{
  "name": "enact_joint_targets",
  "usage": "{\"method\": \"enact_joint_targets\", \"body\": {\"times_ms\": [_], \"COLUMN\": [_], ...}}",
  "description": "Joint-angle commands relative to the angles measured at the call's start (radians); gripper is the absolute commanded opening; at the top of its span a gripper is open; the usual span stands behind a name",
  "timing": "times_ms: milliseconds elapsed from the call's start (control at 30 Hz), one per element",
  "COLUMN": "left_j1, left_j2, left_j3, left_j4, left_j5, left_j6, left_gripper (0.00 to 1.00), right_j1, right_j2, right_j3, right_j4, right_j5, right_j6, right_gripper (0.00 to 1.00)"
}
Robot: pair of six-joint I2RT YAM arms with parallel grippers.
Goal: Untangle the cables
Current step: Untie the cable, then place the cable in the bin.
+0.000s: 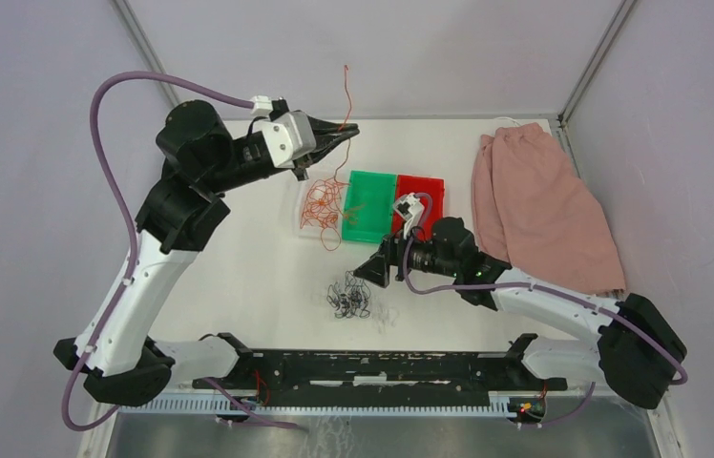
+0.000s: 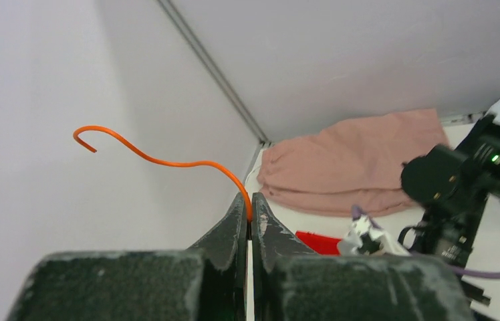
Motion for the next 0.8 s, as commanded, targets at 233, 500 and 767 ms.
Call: {"method": "enact_joint_targets", "body": {"times_ms": [233, 500, 767], "left_j1": [-0.004, 0.077, 0.193], "left_j2": [-0.071, 0.011, 0.135], "left_j3": [-0.313, -0.443, -0.511], "left_j4": [0.082, 0.153, 0.244], "left_j5": [-0.335, -0.434, -0.430], "left_j6": [0.197, 0.241, 0.286], "left_gripper": [0.03, 0.03, 0.03], "right_j1": [0.000, 0.000, 0.000], "right_j2": [-0.129, -0.177, -0.199], "right_j3": [0.052, 0.053, 0.049], "right_j4": [-0.161, -0.275, -0.310], "right_j5": [0.132, 0.302, 0.350], "right_j6": [-0.079, -0.102, -0.110], "right_gripper": [0.78, 0.76, 0.74]}}
